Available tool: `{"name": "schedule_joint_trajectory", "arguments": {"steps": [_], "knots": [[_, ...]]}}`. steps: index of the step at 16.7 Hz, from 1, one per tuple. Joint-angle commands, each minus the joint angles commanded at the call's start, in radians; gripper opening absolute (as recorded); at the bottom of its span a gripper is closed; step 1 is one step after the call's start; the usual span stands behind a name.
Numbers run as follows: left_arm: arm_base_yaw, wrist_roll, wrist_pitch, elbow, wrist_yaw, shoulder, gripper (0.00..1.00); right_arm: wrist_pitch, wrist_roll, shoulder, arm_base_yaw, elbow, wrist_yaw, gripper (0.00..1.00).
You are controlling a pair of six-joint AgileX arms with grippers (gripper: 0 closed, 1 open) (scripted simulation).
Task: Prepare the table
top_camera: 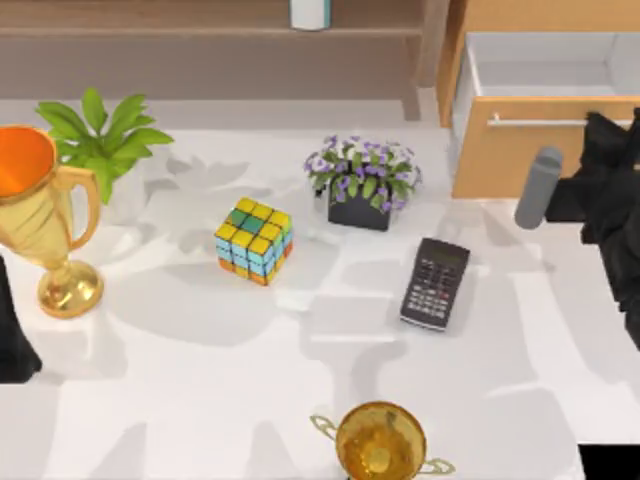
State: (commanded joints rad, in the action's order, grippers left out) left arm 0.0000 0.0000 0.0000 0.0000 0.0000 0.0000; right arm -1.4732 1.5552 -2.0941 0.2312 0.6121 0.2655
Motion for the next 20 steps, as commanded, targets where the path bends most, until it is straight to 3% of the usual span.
{"name": "schedule_joint_trajectory", "arguments": {"steps": [20], "knots": [[0.000, 0.000, 0.000, 0.000, 0.000, 0.000, 1.00, 0.242, -0.004, -0.171, -0.059, 0.414, -0.058, 0.00]]}}
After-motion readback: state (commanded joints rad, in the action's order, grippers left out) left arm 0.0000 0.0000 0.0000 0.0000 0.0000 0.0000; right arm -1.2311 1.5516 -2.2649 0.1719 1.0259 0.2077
